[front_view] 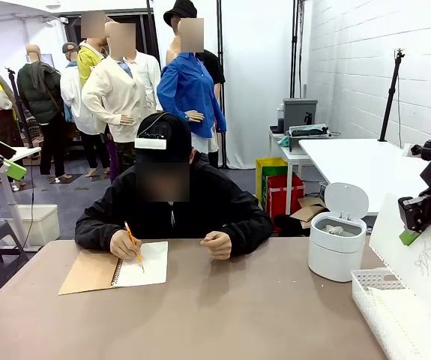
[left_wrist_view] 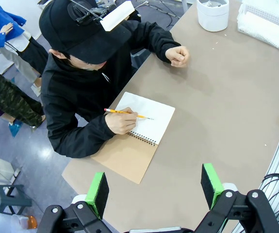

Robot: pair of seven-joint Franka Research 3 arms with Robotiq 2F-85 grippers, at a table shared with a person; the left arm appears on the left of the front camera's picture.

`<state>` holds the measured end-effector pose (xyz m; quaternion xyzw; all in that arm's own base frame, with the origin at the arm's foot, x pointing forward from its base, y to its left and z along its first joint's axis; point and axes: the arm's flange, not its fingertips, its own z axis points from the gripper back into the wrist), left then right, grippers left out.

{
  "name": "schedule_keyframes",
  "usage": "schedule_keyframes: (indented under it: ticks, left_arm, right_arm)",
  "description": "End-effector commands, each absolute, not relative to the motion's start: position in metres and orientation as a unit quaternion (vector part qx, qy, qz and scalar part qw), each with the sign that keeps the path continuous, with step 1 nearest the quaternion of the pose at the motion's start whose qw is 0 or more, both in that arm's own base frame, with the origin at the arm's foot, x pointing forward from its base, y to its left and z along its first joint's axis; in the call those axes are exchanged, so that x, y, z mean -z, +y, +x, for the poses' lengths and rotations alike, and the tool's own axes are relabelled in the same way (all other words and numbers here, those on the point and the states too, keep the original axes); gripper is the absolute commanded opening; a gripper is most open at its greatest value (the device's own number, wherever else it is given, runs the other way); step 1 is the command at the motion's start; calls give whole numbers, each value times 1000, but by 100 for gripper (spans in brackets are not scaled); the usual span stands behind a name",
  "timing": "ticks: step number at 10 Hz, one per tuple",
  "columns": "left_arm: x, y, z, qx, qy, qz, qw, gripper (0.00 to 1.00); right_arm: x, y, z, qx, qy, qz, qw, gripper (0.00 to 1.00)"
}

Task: Sort the paper based on its condition.
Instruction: If a person hands you a paper, place it in the Organizing basket , and if it's crumpled, put it in the Trash can.

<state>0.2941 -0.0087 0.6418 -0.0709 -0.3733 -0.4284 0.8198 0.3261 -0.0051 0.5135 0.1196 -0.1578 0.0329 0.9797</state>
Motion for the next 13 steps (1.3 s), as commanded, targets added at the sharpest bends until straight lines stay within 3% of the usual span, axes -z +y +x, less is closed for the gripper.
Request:
schedule_keyframes:
  ticks: [1, 7, 13]
  left_arm:
    - [-642, -8, 295, 426, -377, -68, 820, 100]
    - [-642, -8, 295, 426, -377, -68, 820, 100]
    - [-642, -8, 295, 426, -377, -68, 820, 100]
  right_arm:
    - [-513, -5, 326, -38, -156, 120, 980, 0]
    - [-455, -13, 348, -23, -106, 118, 987, 0]
    - [-396, -24, 331, -8, -64, 158, 985, 0]
